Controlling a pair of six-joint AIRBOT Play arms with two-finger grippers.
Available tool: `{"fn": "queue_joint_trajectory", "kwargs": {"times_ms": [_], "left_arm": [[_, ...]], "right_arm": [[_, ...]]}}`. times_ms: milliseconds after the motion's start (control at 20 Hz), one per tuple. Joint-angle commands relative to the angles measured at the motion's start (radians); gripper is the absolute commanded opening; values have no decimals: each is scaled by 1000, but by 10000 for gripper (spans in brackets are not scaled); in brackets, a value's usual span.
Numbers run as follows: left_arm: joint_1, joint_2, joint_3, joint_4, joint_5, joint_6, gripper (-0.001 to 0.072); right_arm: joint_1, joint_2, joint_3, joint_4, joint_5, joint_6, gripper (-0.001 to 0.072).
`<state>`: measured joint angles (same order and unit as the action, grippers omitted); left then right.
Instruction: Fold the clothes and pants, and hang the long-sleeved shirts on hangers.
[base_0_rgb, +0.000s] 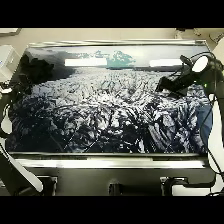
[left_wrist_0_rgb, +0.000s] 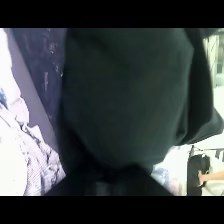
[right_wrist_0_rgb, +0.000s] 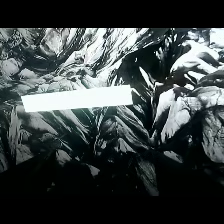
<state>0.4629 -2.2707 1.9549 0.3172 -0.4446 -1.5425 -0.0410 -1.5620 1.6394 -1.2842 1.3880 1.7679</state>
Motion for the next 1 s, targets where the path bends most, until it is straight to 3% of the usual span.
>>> {"fn": "queue_joint_trajectory", "kwargs": {"times_ms": [0, 150, 250, 300, 450, 650, 800, 950], "left_arm": [[3, 2, 53, -23, -108, 31, 25], [-13, 116, 96, -11, -266, 256, 23], [-46, 287, 95, 59, -442, 594, 23], [-73, 391, 86, 130, -522, 659, 23], [-188, 708, -1, 330, -598, 626, 23], [-418, 1040, -152, 600, -679, 398, 23], [-629, 1171, -320, 682, -727, 237, 24], [-878, 1174, -523, 681, -622, 116, 24]], "right_arm": [[1, 1, 1, 24, 37, 24, 677], [1, 12, 3, 13, 42, 14, 678], [1, 21, 29, 0, 60, -27, 678], [1, 28, 46, -13, 64, -33, 678], [1, 79, 98, -82, 66, -45, 679], [1, 200, 142, -142, 97, -102, 678], [1, 303, 144, -143, 98, -167, 673], [1, 389, 144, -163, 81, -191, 673]]}}
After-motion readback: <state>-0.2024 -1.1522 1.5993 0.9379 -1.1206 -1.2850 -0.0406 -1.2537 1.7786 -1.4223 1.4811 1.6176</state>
